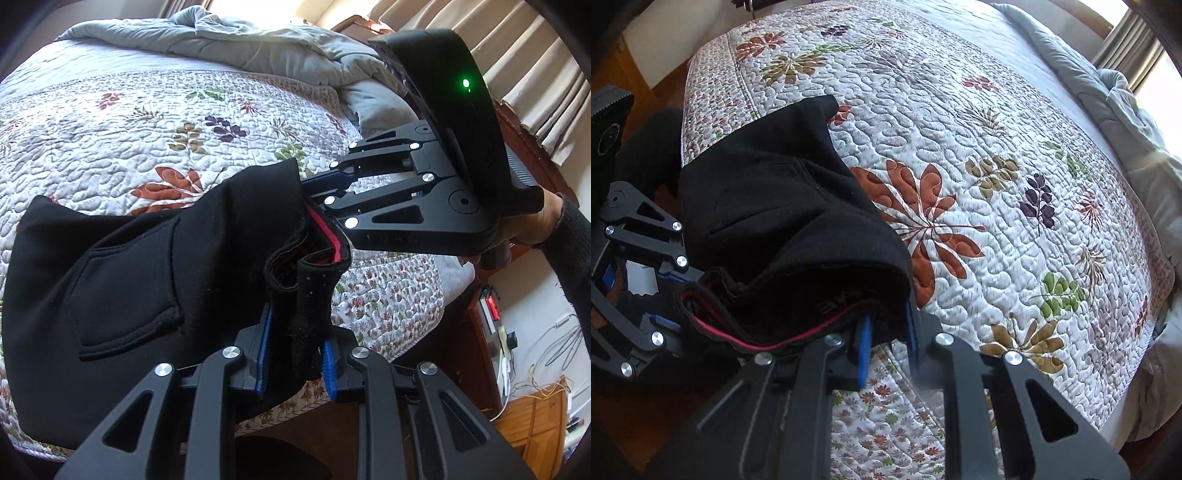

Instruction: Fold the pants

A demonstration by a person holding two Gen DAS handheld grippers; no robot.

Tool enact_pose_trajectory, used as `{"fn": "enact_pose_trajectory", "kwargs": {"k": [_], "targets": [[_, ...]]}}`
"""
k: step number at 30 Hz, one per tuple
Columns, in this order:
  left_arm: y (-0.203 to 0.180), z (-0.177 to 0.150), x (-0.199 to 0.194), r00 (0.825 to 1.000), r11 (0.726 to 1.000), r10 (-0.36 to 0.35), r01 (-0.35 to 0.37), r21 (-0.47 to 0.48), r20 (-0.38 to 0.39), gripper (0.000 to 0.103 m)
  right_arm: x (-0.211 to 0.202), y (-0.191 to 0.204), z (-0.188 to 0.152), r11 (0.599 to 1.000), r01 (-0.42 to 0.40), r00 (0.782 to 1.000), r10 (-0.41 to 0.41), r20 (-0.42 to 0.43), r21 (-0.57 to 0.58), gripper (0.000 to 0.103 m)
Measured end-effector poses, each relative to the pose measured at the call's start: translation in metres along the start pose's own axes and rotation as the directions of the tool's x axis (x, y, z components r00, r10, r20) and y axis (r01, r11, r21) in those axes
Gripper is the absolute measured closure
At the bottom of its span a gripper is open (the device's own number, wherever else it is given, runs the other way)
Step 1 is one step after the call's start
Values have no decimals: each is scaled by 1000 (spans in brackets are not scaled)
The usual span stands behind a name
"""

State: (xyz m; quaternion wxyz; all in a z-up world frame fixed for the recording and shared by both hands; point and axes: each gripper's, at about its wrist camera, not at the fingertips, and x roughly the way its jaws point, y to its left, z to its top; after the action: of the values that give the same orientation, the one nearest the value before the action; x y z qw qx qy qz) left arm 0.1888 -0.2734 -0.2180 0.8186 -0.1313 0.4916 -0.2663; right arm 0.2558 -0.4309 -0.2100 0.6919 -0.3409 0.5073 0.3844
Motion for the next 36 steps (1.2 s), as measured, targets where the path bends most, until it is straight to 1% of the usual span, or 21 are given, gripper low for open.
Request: {"fn": "enact_pose_trajectory", "kwargs": {"k": [5,7,8,11,14,15,16,17,18,20,21,23,24,27,28,30,31,32,33,34,36], "targets": [[-3,-3,5,999,1000,8,-8,7,-37,75,8,0,-6,1000,15,1000,-15,-25,26,85],[0,-5,3,999,1000,-24,24,-12,-47,62,12,-2,-11,997,42,998,-40,-50,57,81],[1,-8,-3,998,998,-52,51,-23,-45,60,12,-4,-14,996,48,997,-43,-58,78,76],[7,-17,-27,994,993,-113,112,-21,-11,47,9,-15,-30,979,65,996,-52,-72,192,74],[28,-27,-57,989,987,-147,148,-55,24,44,1,-32,-57,921,36,999,-18,-50,389,65],[38,-28,-67,987,985,-154,156,-69,35,43,-3,-36,-67,890,10,1000,3,-28,456,63],[47,-30,-76,987,985,-151,155,-79,48,43,-8,-42,-80,841,-39,999,35,18,540,60],[60,-31,-86,988,985,-140,146,-88,67,42,-11,-46,-91,781,-96,995,67,70,617,47],[71,-30,-93,988,986,-129,137,-94,81,40,-14,-50,-107,677,-203,979,121,165,707,34],[96,-26,-102,989,984,-112,124,-125,100,40,-12,-48,-124,527,-378,926,206,317,761,26],[109,-20,-102,987,980,-120,134,-145,104,40,-6,-43,-132,443,-473,881,230,414,762,23],[133,-8,-100,983,967,-153,171,-190,104,39,5,-37,-136,368,-523,852,213,478,769,16],[143,-1,-97,979,957,-179,197,-215,100,36,14,-33,-137,335,-540,842,211,497,772,16],[173,17,-85,957,912,-275,289,-292,89,35,45,-24,-136,216,-603,795,249,554,768,16],[180,21,-80,949,899,-305,315,-305,83,33,54,-22,-132,202,-598,797,256,547,776,16],[196,30,-68,944,883,-325,327,-337,65,33,62,-18,-127,205,-580,809,257,528,788,19],[199,32,-63,944,882,-324,324,-343,60,33,64,-16,-124,206,-583,807,254,533,786,24],[205,34,-58,946,880,-319,318,-353,58,33,63,-15,-122,214,-579,811,247,530,787,41],[208,35,-54,945,878,-322,321,-355,57,33,59,-15,-118,239,-554,830,236,506,797,55],[211,36,-51,946,879,-319,317,-356,53,33,56,-14,-115,256,-536,842,226,489,805,60],[219,37,-43,962,895,-267,266,-359,47,33,42,-6,-96,360,-471,882,185,433,806,68]]}}
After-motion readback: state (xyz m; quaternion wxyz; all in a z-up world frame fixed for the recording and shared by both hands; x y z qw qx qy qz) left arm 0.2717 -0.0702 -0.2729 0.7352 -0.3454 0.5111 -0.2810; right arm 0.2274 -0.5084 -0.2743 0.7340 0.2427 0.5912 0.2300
